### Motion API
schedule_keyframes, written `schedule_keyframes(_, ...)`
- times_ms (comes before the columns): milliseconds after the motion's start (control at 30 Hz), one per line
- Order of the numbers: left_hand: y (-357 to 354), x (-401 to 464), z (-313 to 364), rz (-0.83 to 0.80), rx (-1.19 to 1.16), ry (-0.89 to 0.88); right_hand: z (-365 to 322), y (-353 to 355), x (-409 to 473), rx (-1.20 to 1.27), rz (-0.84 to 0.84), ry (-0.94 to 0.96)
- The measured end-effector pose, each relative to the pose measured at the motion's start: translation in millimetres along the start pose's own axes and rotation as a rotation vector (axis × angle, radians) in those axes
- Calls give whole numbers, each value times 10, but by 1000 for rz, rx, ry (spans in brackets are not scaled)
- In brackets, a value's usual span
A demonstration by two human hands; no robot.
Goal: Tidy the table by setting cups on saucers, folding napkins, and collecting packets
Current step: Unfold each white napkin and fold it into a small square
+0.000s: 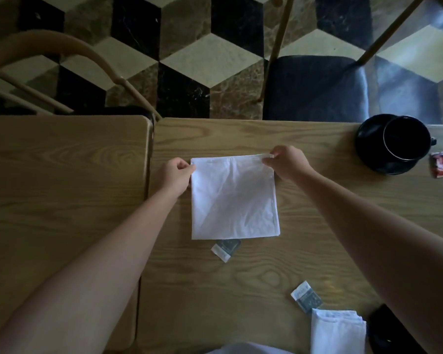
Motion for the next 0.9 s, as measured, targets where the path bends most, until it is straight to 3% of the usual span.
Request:
schedule_keyframes(100, 25, -68, 35, 3, -21, 8, -55, 29, -87, 47, 24, -24)
schedule_keyframes(267, 165, -565, 14, 136, 21, -119, -121, -12, -768, 300, 279, -45)
schedule_keyframes(400, -225, -1215, -297, -228, -61, -182, -298, -685, -1468, 383, -56, 12)
schedule_keyframes(467, -363, -1417, -445, -235, -67, -206, -373, -970, -1639, 392, -173, -7)
schedule_keyframes(733, -458, -1332, -605, -193, -26, -132, -316, -1171, -1656, 379, -228, -35)
schedule_keyframes(900, -227, -1217, -742, -152, 36, -103, 146, -858, -1679, 275, -126, -75)
Point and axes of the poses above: each hand's wrist, its own x-axis towards the middle knuckle, its own y-axis out of the back of the hand, z = x × y, the point moved 3 cm from there along x, towards the middle knuckle
